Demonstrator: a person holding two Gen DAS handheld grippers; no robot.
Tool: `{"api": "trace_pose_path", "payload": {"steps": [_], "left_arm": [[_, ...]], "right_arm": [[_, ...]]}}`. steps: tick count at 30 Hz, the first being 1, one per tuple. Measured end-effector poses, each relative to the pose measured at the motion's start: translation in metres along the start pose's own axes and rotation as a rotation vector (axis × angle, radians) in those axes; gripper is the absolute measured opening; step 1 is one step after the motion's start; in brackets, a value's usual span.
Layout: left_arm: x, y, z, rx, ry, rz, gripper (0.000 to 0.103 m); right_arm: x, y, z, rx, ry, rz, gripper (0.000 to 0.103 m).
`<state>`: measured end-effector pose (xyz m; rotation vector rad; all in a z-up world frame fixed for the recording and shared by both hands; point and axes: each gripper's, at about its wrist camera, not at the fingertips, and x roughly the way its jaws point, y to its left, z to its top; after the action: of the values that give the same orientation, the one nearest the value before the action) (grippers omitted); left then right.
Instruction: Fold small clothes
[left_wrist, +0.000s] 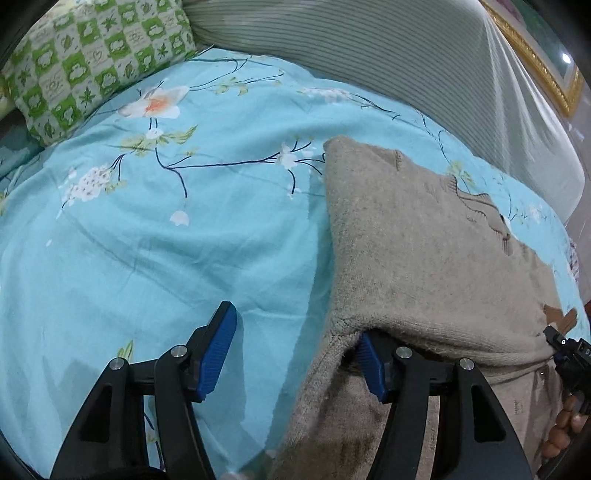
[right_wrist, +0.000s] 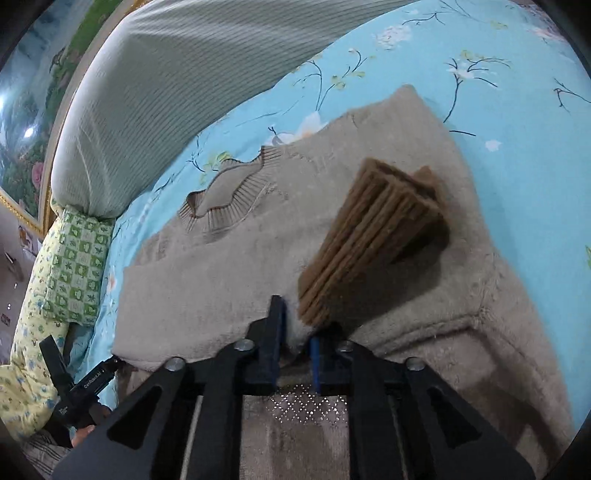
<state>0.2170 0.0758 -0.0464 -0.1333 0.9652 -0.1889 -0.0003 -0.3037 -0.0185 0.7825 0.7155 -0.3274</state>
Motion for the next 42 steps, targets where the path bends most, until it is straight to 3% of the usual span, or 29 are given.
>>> {"api": "trace_pose_path", "payload": {"steps": [3, 5, 6, 7, 8, 11, 14, 17, 21, 25, 27, 30, 33, 36, 40, 42], "left_arm": [[-0.002, -0.001, -0.003, -0.002, -0.007, 0.002, 0.063], [-0.002, -0.002, -0.004, -0.003, -0.012, 0.007, 0.063], [-0.002, -0.002, -0.004, -0.004, -0.013, 0.007, 0.063], [-0.002, -0.002, -0.004, -0.008, -0.013, 0.006, 0.064], [-0.002, -0.001, -0.004, -0.01, -0.014, 0.004, 0.064], [-0.003, 0.003, -0.005, -0.034, -0.023, -0.014, 0.064], [-0.003, 0.005, -0.005, -0.042, -0.02, -0.014, 0.064], [-0.004, 0.005, -0.004, -0.042, -0.009, -0.014, 0.064], [-0.006, 0.006, -0.004, -0.046, 0.013, -0.02, 0.064], [-0.019, 0.005, -0.009, -0.04, 0.037, -0.046, 0.062], [-0.026, 0.005, -0.011, -0.036, 0.049, -0.063, 0.063], [-0.043, 0.006, -0.011, -0.045, 0.039, -0.156, 0.065], [-0.051, 0.007, 0.004, -0.058, 0.015, -0.235, 0.077], [-0.029, 0.004, 0.036, -0.064, 0.039, -0.264, 0.08], [0.029, 0.003, 0.064, -0.12, 0.194, -0.344, 0.082], [0.053, -0.002, 0.07, -0.125, 0.224, -0.341, 0.082]], "right_arm": [[-0.011, -0.007, 0.0, 0.042, -0.028, 0.026, 0.035], [-0.02, -0.016, 0.001, 0.088, -0.059, 0.038, 0.036], [-0.022, -0.018, 0.003, 0.089, -0.069, 0.034, 0.034], [-0.023, -0.018, 0.006, 0.071, -0.077, 0.011, 0.014], [-0.026, -0.017, 0.01, 0.053, -0.083, -0.011, 0.008], [-0.043, -0.011, 0.017, -0.009, -0.156, -0.007, 0.008], [-0.037, -0.01, 0.013, -0.057, -0.114, -0.045, 0.008], [-0.028, -0.023, 0.005, -0.027, -0.049, -0.085, 0.012], [-0.044, -0.029, 0.002, -0.017, -0.073, -0.102, 0.016], [-0.069, -0.02, 0.001, -0.075, -0.125, -0.17, 0.033], [-0.078, -0.017, -0.001, -0.101, -0.145, -0.186, 0.037], [-0.09, -0.014, -0.003, -0.134, -0.165, -0.195, 0.037], [-0.092, -0.007, -0.001, -0.162, -0.178, -0.18, 0.038], [-0.08, 0.006, 0.002, -0.2, -0.147, -0.131, 0.04], [-0.052, 0.028, 0.003, -0.276, -0.108, -0.048, 0.045], [-0.037, 0.029, 0.003, -0.292, -0.089, -0.073, 0.046]]}}
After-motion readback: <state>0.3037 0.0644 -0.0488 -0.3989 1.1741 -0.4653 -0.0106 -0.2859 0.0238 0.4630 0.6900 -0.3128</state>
